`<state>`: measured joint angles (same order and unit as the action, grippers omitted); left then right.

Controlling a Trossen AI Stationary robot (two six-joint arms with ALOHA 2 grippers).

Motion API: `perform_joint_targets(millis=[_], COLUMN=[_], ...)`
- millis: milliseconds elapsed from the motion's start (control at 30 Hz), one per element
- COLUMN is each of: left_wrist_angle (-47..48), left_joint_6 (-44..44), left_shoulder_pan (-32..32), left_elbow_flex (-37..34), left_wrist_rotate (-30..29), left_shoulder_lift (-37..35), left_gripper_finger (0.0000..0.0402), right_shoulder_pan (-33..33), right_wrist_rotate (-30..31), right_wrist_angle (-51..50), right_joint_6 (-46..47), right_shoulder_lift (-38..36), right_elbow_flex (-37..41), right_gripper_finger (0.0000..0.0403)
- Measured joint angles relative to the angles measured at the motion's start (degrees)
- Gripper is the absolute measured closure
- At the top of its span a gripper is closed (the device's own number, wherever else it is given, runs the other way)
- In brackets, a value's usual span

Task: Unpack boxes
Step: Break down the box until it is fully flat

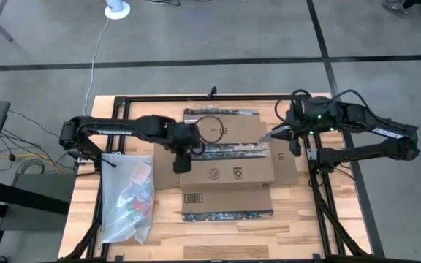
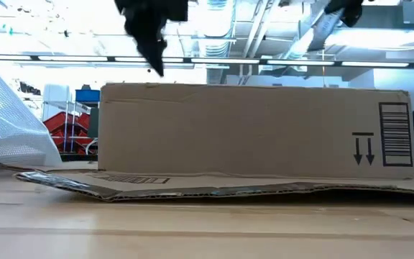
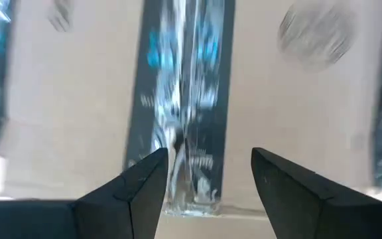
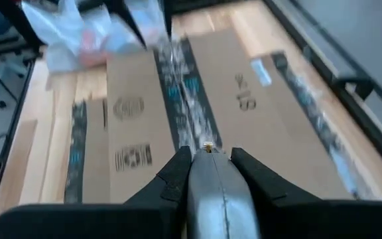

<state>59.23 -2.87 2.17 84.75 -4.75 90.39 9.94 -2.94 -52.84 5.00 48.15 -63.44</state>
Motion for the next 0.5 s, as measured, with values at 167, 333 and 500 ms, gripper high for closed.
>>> perform_joint_targets(millis=[167,333,500], left_wrist_angle=[-6.3,-2.8,-4.1], left_joint_6=[-1.8,-0.8,2.0], left_shoulder_pan=[0.0,-4.2,-9.9], left_elbow_flex=[4.7,4.6,4.7], left_wrist_rotate=[4.4,10.5,15.5], left_shoulder_lift=[0.0,5.3,10.7], left_gripper_finger=[0.0199,0.0199,0.0198], right_shoulder_pan=[-0.2,-1.0,-3.6], right_wrist_rotate=[-0.2,-1.0,-1.7], right_wrist_angle=[-1.4,-3.5,-4.5], right_joint_6=[0.3,1.2,1.5], right_shoulder_lift=[-0.4,-0.7,-0.5], right_elbow_flex=[0.0,0.0,0.0], right_gripper_finger=[0.0339,0.0339,0.0339])
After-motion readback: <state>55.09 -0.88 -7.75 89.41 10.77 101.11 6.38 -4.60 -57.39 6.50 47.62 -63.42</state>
